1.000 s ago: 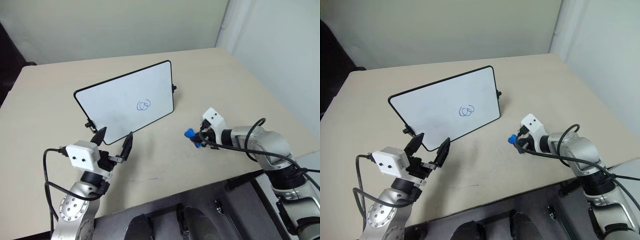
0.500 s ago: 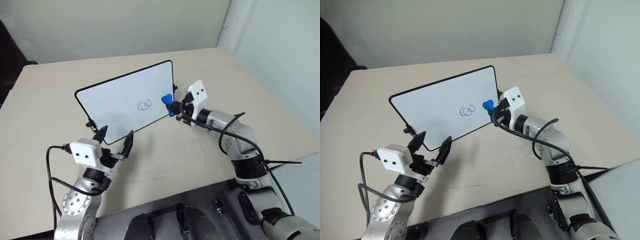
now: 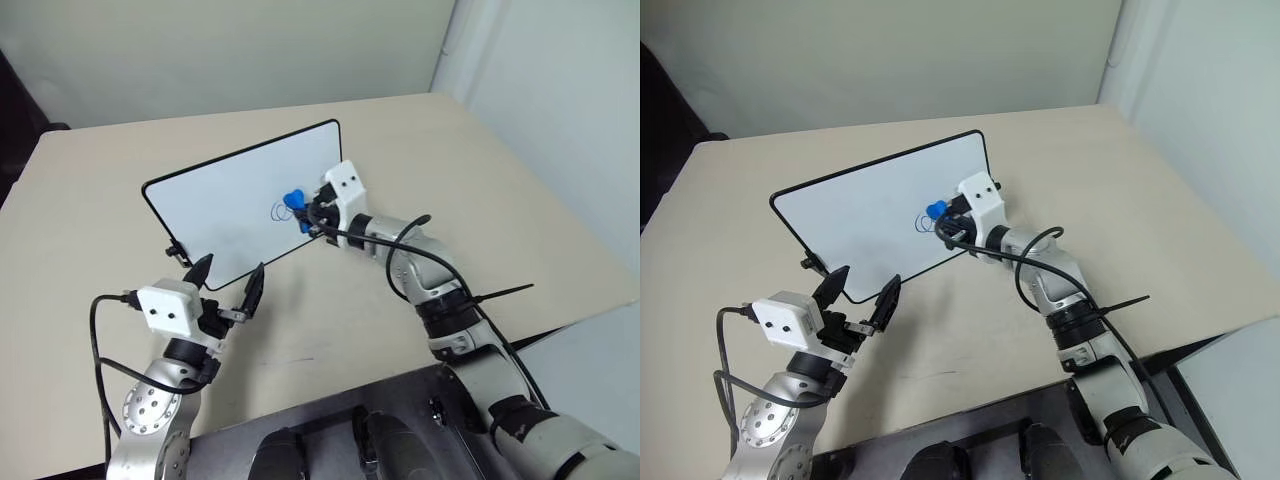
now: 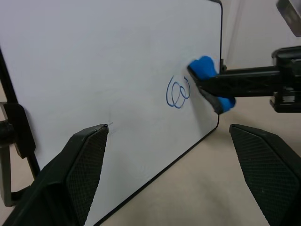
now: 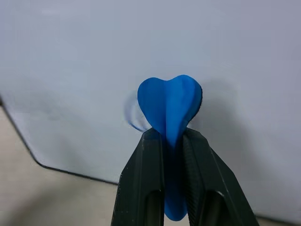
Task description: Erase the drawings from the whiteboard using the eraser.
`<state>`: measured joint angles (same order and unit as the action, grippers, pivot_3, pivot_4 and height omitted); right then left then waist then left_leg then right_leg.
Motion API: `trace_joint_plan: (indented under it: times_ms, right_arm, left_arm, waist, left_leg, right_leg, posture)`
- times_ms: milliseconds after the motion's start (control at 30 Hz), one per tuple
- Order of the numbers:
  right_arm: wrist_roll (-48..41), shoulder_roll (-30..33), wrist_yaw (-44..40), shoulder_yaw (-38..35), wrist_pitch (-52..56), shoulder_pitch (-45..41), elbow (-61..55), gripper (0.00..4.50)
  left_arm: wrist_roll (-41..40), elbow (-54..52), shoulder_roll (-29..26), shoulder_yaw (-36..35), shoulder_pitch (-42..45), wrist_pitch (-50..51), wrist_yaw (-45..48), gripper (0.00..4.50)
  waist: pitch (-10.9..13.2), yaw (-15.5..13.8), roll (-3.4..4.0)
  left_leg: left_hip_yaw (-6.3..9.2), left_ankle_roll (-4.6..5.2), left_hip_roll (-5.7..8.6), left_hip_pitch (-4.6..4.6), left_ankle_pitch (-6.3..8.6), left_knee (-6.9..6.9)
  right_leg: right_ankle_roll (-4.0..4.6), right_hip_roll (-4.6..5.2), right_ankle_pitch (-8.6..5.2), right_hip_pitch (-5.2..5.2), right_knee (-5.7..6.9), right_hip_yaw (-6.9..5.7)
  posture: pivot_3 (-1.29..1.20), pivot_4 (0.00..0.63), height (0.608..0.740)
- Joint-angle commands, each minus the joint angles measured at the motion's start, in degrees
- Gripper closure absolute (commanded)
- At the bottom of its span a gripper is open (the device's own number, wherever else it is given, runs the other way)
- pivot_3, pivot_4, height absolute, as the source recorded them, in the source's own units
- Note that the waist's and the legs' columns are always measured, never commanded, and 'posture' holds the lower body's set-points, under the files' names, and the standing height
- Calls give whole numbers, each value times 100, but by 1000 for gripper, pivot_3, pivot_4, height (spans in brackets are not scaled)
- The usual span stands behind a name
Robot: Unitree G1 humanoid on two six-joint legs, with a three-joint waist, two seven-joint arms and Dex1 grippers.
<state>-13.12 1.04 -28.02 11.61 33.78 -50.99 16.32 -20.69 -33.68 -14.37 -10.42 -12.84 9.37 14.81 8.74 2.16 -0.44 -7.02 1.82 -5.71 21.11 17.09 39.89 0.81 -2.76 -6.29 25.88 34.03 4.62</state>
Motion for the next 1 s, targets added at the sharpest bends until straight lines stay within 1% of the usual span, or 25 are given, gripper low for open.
trace_joint_plan:
  times_ms: [33,500,667,1000]
  right_arm:
    - [199,-136,-110,190,-329,-204,63,4276]
    - [670,-641,-153,414,-928,-516,898,4276]
    - [721,-688,153,109,-952,-624,1195,4276]
    - [837,-410,1004,-444,-1020,-721,1891,4276]
  left_arm:
    - [61,-244,38,-30,-101,-137,-30,0]
    - [123,-564,126,30,-425,-132,-124,0]
    - [131,-589,135,37,-444,-131,-125,0]
    - [110,-534,104,28,-355,-100,-86,0]
  waist:
    - [0,-4,0]
    - [0,51,-1]
    - [0,74,-1]
    - [-1,46,-2]
  left_leg:
    - [0,-2,0,0,1,1]
    - [1,-13,-3,0,4,5]
    - [0,-15,-3,-2,2,9]
    - [2,-10,-3,-5,-33,23]
  right_leg:
    - [0,0,-1,-1,-1,0]
    - [10,1,0,6,14,1]
    - [13,0,0,9,28,2]
    - [4,1,-5,5,34,1]
  posture:
    - [0,150,735]
    - [0,150,735]
    - [0,150,735]
    - [0,150,735]
